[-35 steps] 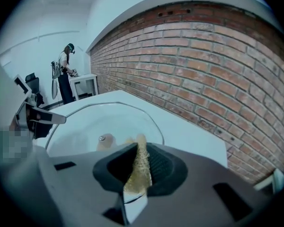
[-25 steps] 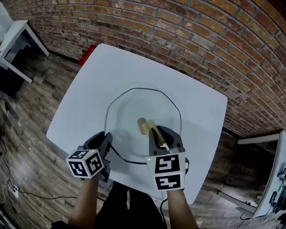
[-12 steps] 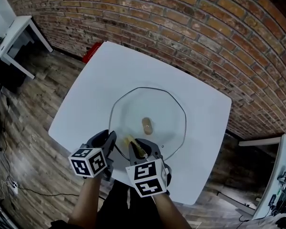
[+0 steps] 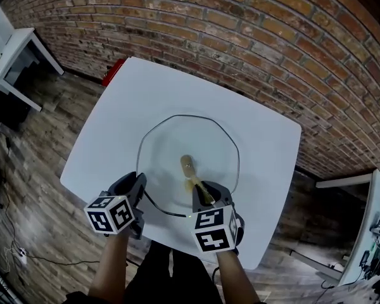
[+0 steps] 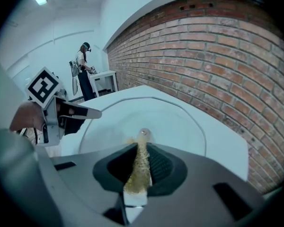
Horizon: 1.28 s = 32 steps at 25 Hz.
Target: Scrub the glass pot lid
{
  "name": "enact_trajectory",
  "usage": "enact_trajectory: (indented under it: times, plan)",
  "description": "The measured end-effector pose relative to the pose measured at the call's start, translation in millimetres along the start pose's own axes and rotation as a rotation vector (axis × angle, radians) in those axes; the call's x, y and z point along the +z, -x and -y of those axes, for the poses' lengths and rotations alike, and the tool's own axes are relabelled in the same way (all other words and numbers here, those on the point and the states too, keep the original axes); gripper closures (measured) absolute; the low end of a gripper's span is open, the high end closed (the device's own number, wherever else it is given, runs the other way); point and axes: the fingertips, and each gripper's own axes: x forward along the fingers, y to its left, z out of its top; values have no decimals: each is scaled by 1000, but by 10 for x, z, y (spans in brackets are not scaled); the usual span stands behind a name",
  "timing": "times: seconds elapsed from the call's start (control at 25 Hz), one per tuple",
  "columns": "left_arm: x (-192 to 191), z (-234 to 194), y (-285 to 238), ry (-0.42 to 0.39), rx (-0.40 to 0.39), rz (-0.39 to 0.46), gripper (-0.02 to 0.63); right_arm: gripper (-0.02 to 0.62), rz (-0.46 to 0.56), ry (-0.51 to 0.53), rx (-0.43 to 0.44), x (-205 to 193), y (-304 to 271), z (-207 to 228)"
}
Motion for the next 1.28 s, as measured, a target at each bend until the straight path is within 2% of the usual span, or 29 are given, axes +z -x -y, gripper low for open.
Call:
enact_trajectory:
  times: [0.24,0.96,1.28]
  plan:
    - [9,4,-10,-3,1,5,492,537,-31,-10,-105,-104,94,499]
    - [29,37,9,-10,-19,24,492,537,-8,-23,-121,-114,112,554]
    - [145,-57,87,-24,2,61,492,537,7,-28,-123,-83,110,565]
